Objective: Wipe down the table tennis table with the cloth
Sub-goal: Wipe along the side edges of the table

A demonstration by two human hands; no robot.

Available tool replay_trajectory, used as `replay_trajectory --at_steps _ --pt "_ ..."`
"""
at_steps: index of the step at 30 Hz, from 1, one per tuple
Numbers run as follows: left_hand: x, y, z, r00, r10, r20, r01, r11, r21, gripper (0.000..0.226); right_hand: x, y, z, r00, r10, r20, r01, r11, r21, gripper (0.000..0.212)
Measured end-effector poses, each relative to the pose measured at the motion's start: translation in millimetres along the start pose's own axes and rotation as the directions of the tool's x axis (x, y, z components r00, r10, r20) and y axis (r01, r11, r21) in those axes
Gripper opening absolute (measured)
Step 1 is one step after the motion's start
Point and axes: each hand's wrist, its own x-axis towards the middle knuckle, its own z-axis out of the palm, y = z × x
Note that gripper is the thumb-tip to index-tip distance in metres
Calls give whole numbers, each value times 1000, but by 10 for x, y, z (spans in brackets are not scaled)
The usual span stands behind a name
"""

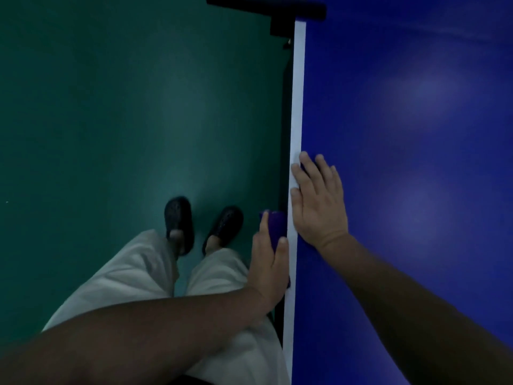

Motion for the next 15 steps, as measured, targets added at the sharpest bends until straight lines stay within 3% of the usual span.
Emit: replay_trajectory --at_steps 3,10,15 --pt "402 214 -26 1000 -13 -14 13 1000 -22 64 2 -4 6 1000 -7 -13 7 1000 -4 47" --pt "1801 1187 -125 992 104 -69 -104 995 6 61 301 45 -68 998 -17 -65 24 995 99 33" --pt "1541 1099 -220 988 151 28 -152 986 74 63 1364 185 -179 997 31 -76 -30 999 25 39"
